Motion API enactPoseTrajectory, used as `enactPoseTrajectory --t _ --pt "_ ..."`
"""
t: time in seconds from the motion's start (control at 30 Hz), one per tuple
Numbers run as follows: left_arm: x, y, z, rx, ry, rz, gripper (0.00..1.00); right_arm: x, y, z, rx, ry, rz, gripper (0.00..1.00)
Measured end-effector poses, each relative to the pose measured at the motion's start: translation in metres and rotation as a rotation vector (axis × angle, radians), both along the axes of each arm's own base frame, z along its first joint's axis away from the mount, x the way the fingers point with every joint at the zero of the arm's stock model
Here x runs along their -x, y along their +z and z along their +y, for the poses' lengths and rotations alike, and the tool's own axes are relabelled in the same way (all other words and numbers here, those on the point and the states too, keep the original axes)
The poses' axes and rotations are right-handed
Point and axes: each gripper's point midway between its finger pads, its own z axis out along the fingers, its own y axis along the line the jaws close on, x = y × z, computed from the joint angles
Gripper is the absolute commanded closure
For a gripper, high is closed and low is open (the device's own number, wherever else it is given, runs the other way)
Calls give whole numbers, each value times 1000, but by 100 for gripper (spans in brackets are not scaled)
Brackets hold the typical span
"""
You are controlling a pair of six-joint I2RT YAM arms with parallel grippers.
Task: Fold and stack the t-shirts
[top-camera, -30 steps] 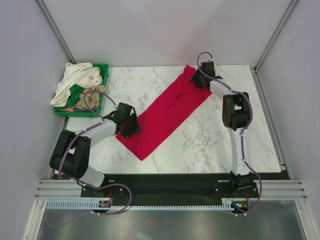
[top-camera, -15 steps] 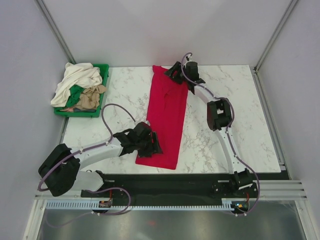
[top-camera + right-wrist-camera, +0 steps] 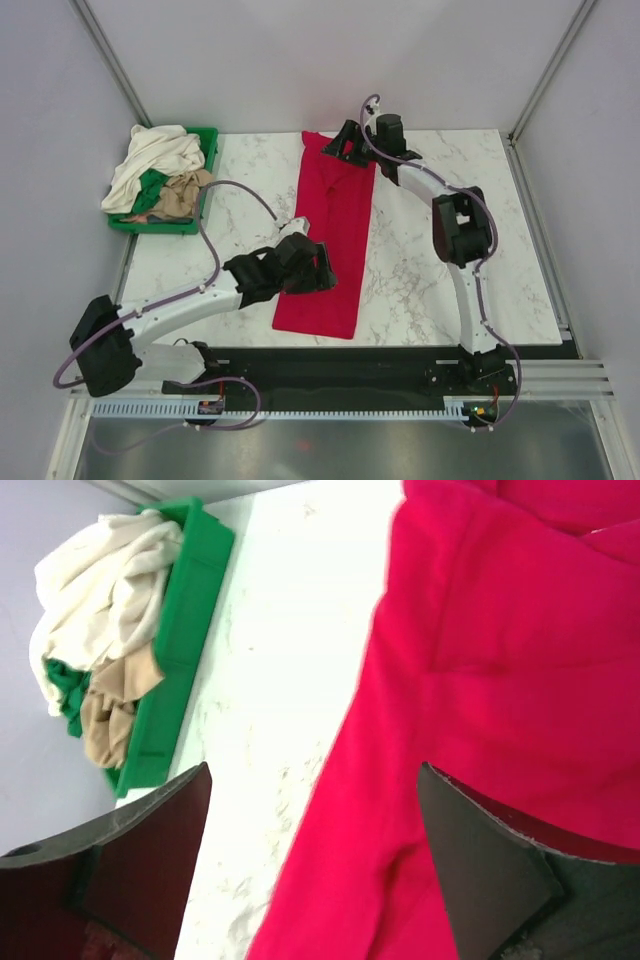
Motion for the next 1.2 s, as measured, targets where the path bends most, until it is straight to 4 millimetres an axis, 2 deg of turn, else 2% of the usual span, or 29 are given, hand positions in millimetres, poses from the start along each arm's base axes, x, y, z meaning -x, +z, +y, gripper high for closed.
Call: enactPoseTrajectory --t 0.1,0.2,0.23,0.3,0.33,0.37,0.4,0.47,0.53,0.6,0.7,0.87,0.97,1.2 --pt "-3 13 20 -10 51 -60 17 47 73 -22 39 -52 -77 8" --pt "-2 9 47 -30 109 -84 18 116 126 -50 76 -128 -141 9" --pt "-2 4 57 -41 130 -81 18 139 134 -56 89 -151 -155 10" --pt "0 -13 80 -79 174 -58 19 185 131 -59 110 -170 -152 12" --pt "2 -21 89 -99 193 -45 20 214 115 -58 128 -168 -121 14" --pt "4 -28 96 -116 202 -33 21 235 94 -59 155 -164 -78 15" --pt "7 -34 100 -129 206 -22 21 261 69 -58 176 -150 -29 16" --pt "12 -43 106 -146 210 -4 23 314 3 -65 267 -118 116 21" --pt "16 -50 110 -156 215 12 25 361 -50 -75 366 -86 249 27" --pt "20 -57 114 -164 224 28 25 396 -80 -83 436 -63 320 31" --pt "27 -70 121 -177 238 53 27 423 -88 -80 439 -39 335 37" --pt "40 -92 128 -186 239 103 30 433 -89 -73 401 -58 338 38" --pt "45 -100 129 -183 240 122 32 447 -94 -65 395 -36 344 38" --pt "41 -99 119 -126 237 109 38 462 -95 -48 358 -10 348 42"
